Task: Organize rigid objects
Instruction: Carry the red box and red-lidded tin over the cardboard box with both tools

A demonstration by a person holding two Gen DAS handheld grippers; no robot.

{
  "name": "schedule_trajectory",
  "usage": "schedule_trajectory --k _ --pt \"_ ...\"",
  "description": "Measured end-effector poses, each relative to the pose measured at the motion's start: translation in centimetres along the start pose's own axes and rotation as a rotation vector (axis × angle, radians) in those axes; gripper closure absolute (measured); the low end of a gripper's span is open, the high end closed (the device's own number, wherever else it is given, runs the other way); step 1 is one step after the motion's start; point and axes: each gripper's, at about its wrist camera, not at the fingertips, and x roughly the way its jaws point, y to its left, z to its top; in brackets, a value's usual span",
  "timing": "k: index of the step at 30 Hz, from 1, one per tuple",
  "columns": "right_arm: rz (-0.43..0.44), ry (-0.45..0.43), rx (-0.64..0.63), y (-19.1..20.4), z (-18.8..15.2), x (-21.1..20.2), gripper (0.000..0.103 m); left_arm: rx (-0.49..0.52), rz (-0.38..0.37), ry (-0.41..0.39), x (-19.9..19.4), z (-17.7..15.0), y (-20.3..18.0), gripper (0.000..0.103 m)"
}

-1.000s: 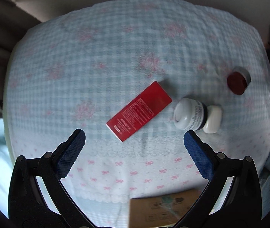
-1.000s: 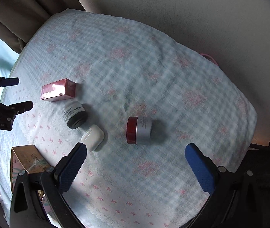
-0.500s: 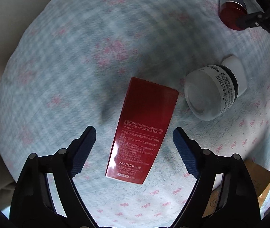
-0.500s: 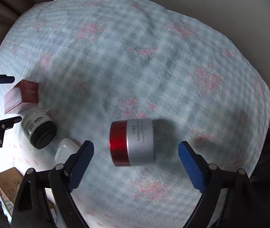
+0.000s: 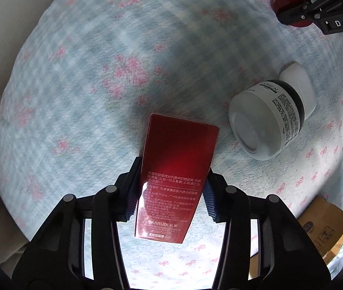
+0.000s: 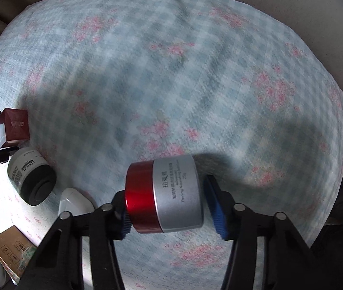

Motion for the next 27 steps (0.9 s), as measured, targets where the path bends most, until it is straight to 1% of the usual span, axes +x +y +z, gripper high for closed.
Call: schedule_trajectory --k 1,5,6,7,11,15,21,27 --pt "0.001 0.000 -0.006 0.1 -0.1 0.0 0.063 -0.005 0.003 -0.001 0.0 0.0 0.0 0.061" --pt "-0.001 0.004 -0.009 0.4 -0.2 0.1 0.063 -0.057 -0.005 -0.006 -0.2 -0.2 -0.3 0.062" --pt "0.001 0.006 -0.009 1.1 0.3 0.3 0.064 -0.074 -0.009 -0.007 -0.2 -0.4 -0.1 0.062" --pt "0.005 0.007 -0.011 1.1 0.3 0.2 0.064 -0.092 -0.013 -0.009 -0.2 -0.5 0.6 0.062" --pt "0.016 0.008 -0.024 1.0 1.1 -0.4 0.064 -0.183 -0.023 -0.026 -1.1 -1.2 1.4 0.062" --pt "0.029 0.000 -0.055 1.1 1.0 -1.7 0.064 -0.279 -0.028 -0.039 -2.6 -1.9 1.6 0.062" --pt "0.044 -0.037 -0.105 1.7 1.0 -5.2 0.064 -0.357 -0.007 -0.066 -6.3 -3.4 1.3 0.062" --pt "0.065 -0.094 -0.177 2.9 1.3 -10.8 0.065 -0.477 0.028 -0.119 -12.7 -5.3 0.5 0.062"
